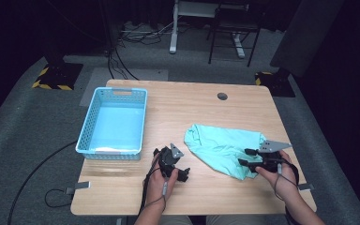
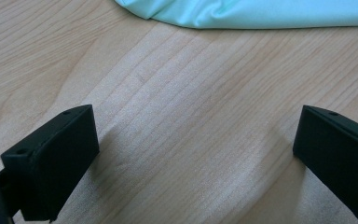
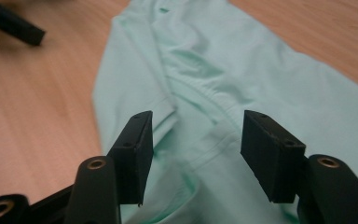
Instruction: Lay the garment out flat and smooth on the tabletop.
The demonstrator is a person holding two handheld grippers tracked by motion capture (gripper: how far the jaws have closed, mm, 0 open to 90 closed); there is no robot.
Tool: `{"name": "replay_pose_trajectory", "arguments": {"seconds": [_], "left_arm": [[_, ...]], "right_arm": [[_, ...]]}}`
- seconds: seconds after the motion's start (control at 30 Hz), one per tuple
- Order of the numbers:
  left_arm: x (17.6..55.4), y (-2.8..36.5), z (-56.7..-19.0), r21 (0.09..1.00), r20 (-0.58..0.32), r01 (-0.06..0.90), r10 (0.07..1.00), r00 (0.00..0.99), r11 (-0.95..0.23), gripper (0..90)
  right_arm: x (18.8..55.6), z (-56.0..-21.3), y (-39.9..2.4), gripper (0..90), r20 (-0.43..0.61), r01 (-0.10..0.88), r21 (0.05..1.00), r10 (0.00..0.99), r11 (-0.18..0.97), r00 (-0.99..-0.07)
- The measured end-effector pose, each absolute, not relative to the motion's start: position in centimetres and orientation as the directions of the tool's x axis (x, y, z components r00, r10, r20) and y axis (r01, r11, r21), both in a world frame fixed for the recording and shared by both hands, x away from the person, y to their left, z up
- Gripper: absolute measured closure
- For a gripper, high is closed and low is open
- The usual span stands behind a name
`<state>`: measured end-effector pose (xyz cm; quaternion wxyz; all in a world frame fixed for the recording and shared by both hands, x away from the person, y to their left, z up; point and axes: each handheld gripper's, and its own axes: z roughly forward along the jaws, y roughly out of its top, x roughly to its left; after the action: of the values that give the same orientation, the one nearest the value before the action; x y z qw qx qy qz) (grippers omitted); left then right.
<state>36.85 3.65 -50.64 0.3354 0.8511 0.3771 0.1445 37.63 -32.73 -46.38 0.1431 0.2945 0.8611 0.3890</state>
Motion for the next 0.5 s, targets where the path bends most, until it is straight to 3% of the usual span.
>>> {"name": "replay_pose_trajectory", "arguments": {"seconds": [0.17,0.27,0.33,0.43,0.5], "left_arm": [[36.8,3.7,-50.6,0.680,-0.005,0.546,0.741,0.671,-0.489,0.2],[36.8,3.7,-50.6,0.679,-0.005,0.546,0.741,0.671,-0.490,0.2],[36.8,3.7,-50.6,0.680,-0.005,0.546,0.741,0.671,-0.489,0.2],[36.8,3.7,-50.6,0.680,-0.008,0.547,0.741,0.671,-0.488,0.2],[36.8,3.7,-50.6,0.680,-0.006,0.546,0.741,0.671,-0.489,0.1]], "right_arm": [[34.6,-46.9,-31.7,43.3,-0.010,0.372,0.723,0.548,0.582,-0.836],[33.6,-47.7,-30.9,48.6,-0.044,0.348,0.688,0.515,0.637,-0.856],[33.8,-48.4,-30.8,59.1,-0.043,0.364,0.654,0.514,0.663,-0.857],[33.9,-48.5,-31.0,87.7,-0.039,0.377,0.636,0.515,0.674,-0.856],[33.7,-47.9,-30.9,88.7,-0.036,0.374,0.649,0.517,0.663,-0.855]]}}
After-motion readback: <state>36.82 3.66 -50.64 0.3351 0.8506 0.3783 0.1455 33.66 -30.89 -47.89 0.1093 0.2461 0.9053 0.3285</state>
